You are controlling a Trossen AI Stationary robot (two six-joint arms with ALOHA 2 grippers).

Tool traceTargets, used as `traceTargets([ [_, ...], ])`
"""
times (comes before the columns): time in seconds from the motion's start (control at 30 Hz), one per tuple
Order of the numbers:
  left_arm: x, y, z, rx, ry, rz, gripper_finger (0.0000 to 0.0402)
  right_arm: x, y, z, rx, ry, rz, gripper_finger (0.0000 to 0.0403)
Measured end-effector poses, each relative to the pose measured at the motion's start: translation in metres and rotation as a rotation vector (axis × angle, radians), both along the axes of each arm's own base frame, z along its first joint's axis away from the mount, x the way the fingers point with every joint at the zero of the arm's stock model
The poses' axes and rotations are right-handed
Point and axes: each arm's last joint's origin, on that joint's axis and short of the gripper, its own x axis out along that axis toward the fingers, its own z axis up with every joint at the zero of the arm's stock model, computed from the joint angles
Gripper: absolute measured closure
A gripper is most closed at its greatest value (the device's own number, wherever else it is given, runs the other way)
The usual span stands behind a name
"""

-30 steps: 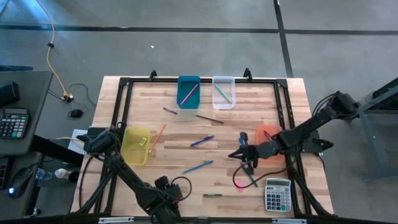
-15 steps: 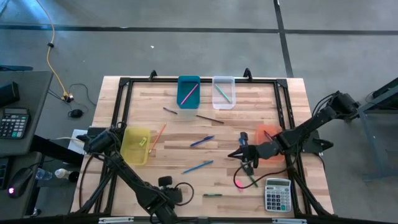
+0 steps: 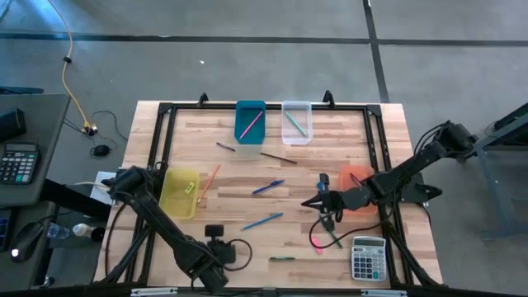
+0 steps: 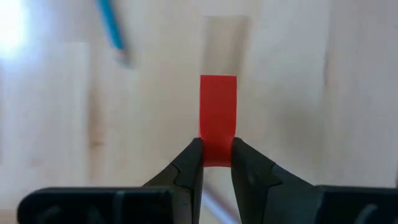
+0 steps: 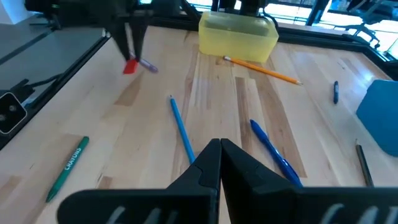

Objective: Sort crayons/erasers/pens/pencils in bins
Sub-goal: Put the red eraser into the yellow bin

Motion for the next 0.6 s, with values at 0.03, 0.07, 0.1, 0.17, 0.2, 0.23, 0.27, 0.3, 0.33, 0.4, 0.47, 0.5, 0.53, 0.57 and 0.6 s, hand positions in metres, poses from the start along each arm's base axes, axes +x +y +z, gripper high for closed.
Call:
traceTargets([
  [0.03, -0.002, 0.002, 0.006, 0.018, -0.015, 0.007, 0.0346, 0.000, 0.000, 0.000, 0.005, 0.000, -0.002, 0.0403],
  [0.07, -0.004, 0.005, 0.012, 0.031, -0.024, 0.017, 0.0346, 0.000, 0.000, 0.000, 0.011, 0.000, -0.004, 0.0403],
  [0.1, -0.007, 0.008, 0.019, 0.046, -0.033, 0.029, 0.0346, 0.000, 0.000, 0.000, 0.016, 0.000, -0.006, 0.0403],
  [0.17, -0.013, 0.014, 0.032, 0.075, -0.055, 0.067, 0.0346, 0.000, 0.000, 0.000, 0.022, 0.001, -0.008, 0.0403],
  [0.2, -0.017, 0.018, 0.038, 0.092, -0.060, 0.090, 0.0346, 0.000, 0.000, 0.000, 0.025, 0.001, -0.010, 0.0403],
  [0.23, -0.021, 0.022, 0.045, 0.110, -0.062, 0.115, 0.0346, 0.000, 0.000, 0.000, 0.026, 0.001, -0.010, 0.0403],
  [0.27, -0.026, 0.027, 0.052, 0.125, -0.063, 0.145, 0.0346, 0.000, 0.000, 0.000, 0.028, 0.001, -0.011, 0.0403],
  [0.3, -0.032, 0.032, 0.058, 0.139, -0.054, 0.177, 0.0346, 0.000, 0.000, 0.000, 0.029, 0.001, -0.011, 0.0403],
  [0.33, -0.037, 0.037, 0.065, 0.158, -0.042, 0.208, 0.0346, 0.000, 0.000, 0.000, 0.032, 0.001, -0.012, 0.0403],
  [0.4, -0.050, 0.048, 0.076, 0.204, -0.002, 0.269, 0.0346, 0.000, 0.000, 0.000, 0.038, 0.002, -0.014, 0.0403],
  [0.47, -0.060, 0.059, 0.086, 0.242, 0.055, 0.336, 0.0346, 0.000, 0.000, 0.000, 0.038, 0.002, -0.015, 0.0403],
  [0.5, -0.065, 0.064, 0.090, 0.257, 0.085, 0.365, 0.0346, 0.000, 0.000, 0.000, 0.038, 0.002, -0.015, 0.0403],
  [0.53, -0.067, 0.067, 0.093, 0.251, 0.095, 0.387, 0.0346, 0.000, 0.000, 0.000, 0.038, 0.002, -0.015, 0.0403],
  [0.57, -0.069, 0.071, 0.094, 0.226, 0.089, 0.389, 0.0346, 0.000, 0.000, 0.000, 0.038, 0.002, -0.015, 0.0403],
  [0.6, -0.071, 0.076, 0.094, 0.198, 0.089, 0.386, 0.0347, 0.000, 0.000, 0.000, 0.038, 0.002, -0.015, 0.0403],
])
